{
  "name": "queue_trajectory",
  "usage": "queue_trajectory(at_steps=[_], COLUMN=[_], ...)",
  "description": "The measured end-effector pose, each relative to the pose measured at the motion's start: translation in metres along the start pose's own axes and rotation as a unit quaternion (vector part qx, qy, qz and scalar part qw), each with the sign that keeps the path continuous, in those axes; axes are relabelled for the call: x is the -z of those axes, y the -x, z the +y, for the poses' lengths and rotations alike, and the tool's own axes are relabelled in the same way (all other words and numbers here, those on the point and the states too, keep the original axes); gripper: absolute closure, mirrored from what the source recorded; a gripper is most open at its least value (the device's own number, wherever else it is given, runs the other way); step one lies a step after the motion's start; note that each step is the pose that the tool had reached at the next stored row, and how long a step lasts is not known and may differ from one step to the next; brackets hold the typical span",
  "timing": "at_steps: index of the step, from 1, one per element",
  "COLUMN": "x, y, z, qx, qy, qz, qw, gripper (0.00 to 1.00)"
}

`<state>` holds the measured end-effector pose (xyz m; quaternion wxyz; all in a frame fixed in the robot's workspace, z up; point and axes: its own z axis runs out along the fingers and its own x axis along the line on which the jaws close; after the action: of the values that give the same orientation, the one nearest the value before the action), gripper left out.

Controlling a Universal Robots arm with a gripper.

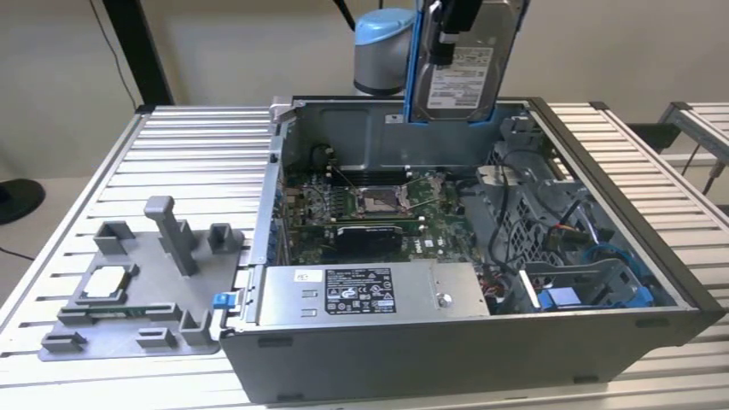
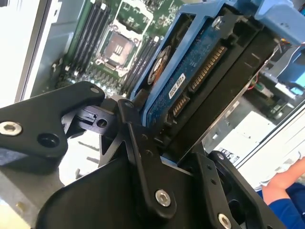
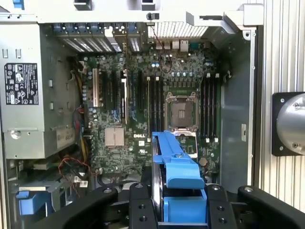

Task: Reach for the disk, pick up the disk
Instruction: 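Pick up the disk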

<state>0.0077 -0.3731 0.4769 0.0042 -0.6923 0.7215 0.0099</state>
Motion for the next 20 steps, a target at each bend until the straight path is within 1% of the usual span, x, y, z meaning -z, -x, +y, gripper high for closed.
queue_trajectory(at_steps=[20], x=[0.0005], y=[0.0026], z=[-0.0634], qx=[0.0], qy=[0.0], qz=[0.0], qw=[1.0], gripper=[1.0])
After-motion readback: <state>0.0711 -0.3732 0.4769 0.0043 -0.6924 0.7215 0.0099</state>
